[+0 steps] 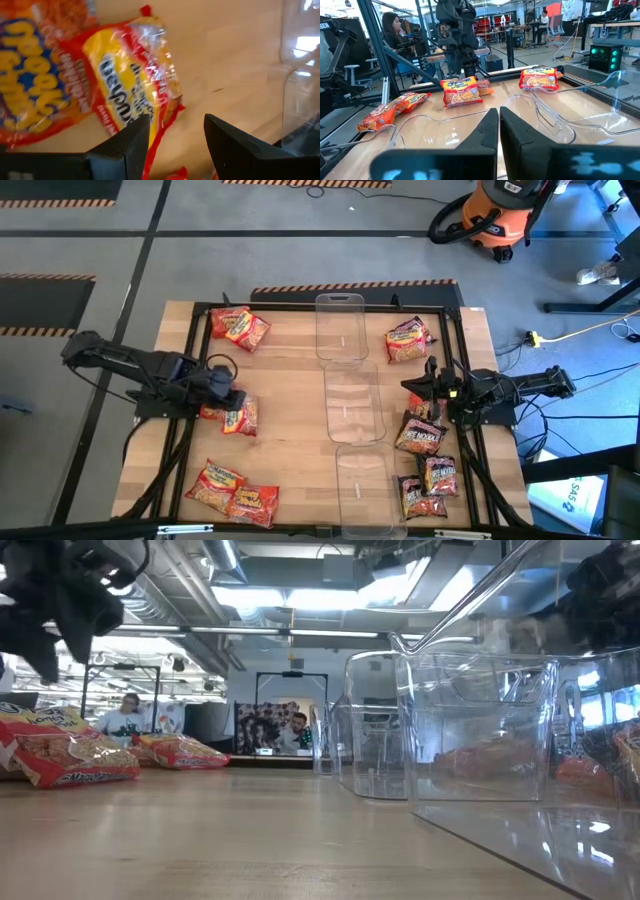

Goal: Sort Maruchan noodles
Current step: Put the red noodle pack into the top transparent bin

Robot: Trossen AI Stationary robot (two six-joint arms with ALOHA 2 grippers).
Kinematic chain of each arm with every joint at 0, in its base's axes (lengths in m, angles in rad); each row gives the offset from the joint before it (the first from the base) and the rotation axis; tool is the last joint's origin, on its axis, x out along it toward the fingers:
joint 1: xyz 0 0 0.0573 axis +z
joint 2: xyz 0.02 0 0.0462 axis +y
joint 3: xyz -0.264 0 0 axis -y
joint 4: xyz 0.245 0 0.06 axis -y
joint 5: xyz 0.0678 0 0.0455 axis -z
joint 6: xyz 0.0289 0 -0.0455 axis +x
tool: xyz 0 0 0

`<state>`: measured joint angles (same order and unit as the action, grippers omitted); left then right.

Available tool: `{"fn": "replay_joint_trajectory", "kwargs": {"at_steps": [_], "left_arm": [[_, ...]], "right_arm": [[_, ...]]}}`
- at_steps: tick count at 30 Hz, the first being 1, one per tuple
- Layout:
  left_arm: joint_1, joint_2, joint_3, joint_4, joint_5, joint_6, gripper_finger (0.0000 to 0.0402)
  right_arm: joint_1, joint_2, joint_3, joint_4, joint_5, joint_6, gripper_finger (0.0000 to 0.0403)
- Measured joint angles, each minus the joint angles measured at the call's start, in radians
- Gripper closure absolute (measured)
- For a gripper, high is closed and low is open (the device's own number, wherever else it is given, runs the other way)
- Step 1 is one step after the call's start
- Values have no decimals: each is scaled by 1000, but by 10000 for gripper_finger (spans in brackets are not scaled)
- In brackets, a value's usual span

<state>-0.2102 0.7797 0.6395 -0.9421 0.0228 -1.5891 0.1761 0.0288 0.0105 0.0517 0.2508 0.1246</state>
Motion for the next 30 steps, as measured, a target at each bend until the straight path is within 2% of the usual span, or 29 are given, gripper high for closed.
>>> {"fn": "replay_joint_trajectory", "kwargs": {"at_steps": [6, 14, 18, 25, 30], "left_arm": [[-9, 18, -2, -153, 31, -103, 219], [-9, 96, -1, -160, 22, -104, 219], [-9, 134, -19, -140, 6, -72, 219], [-9, 153, -50, 18, -15, -25, 219], [-9, 152, -52, 12, -21, -25, 219]], "right_arm": [[0, 0, 0, 0, 0, 0, 400], [0, 0, 0, 0, 0, -2, 400], [0, 0, 0, 0, 0, -2, 400], [0, 0, 0, 0, -3, -3, 400], [0, 0, 0, 0, -3, -3, 400]]}}
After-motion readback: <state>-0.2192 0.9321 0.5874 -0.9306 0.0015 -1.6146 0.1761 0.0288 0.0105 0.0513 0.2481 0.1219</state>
